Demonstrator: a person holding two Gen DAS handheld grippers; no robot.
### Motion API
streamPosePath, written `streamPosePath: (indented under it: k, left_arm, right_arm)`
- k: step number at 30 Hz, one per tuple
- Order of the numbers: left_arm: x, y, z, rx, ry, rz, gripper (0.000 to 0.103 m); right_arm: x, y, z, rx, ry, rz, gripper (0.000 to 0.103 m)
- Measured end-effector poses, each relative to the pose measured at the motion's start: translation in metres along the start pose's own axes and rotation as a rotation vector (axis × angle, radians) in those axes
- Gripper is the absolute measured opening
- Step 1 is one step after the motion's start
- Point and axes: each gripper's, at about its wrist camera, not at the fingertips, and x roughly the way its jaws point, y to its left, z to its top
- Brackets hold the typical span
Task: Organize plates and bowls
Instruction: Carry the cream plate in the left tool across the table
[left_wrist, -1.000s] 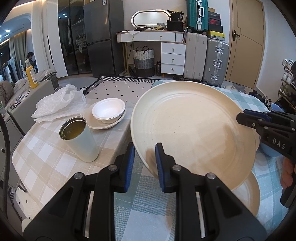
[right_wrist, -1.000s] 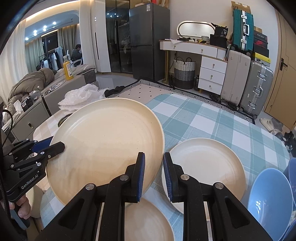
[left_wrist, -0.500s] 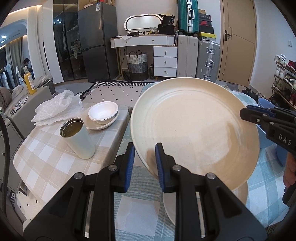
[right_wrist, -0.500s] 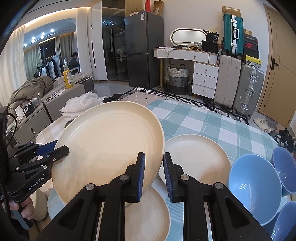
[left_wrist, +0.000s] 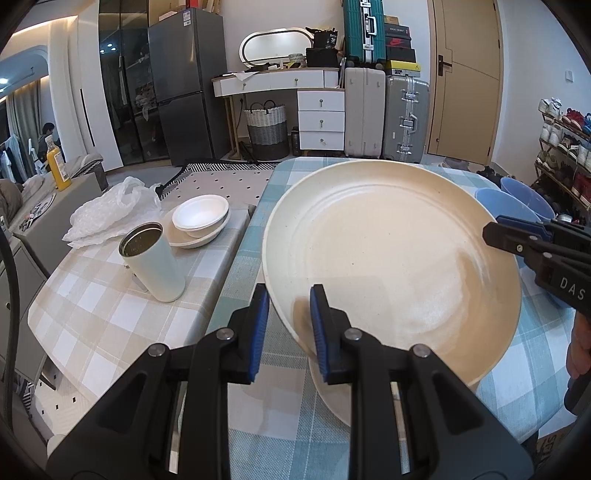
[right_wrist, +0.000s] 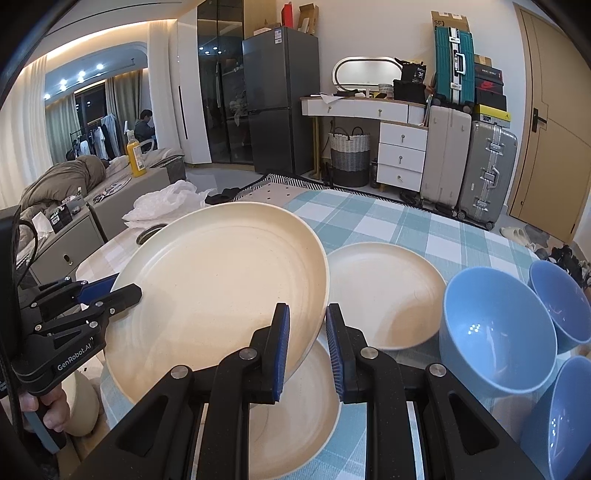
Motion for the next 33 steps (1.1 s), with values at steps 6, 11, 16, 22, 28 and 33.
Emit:
streamPosePath:
  k: [6, 11, 16, 22, 28, 33]
  left_arm:
    - [0.006, -0.004, -0.015, 0.02, 0.024, -0.007, 0.02]
    - [0.016, -0.003, -0.027, 0.024, 0.04, -0.016, 0.02]
    - [0.028, 0.0, -0.038, 0.029, 0.059, -0.02, 0.02]
    - [0.042, 0.0, -0.045, 0.035, 0.077, -0.021, 0.02]
    - [0.059, 0.001, -0.054, 0.045, 0.097, -0.025, 0.02]
    - [0.072, 0.001, -0.06, 0.059, 0.11, -0.022, 0.02]
  right_arm:
    - [0.001, -0.003, -0.02, 0.019, 0.02, -0.002, 0.02]
    - [0.001, -0.005, -0.038, 0.03, 0.036, -0.003, 0.02]
    - [0.003, -0.006, -0.049, 0.033, 0.05, -0.005, 0.02]
    - [0.009, -0.006, -0.061, 0.041, 0.069, -0.008, 0.02]
    - [0.019, -0.009, -0.071, 0.051, 0.094, -0.011, 0.02]
    - [0.026, -0.012, -0.079, 0.053, 0.11, -0.015, 0.02]
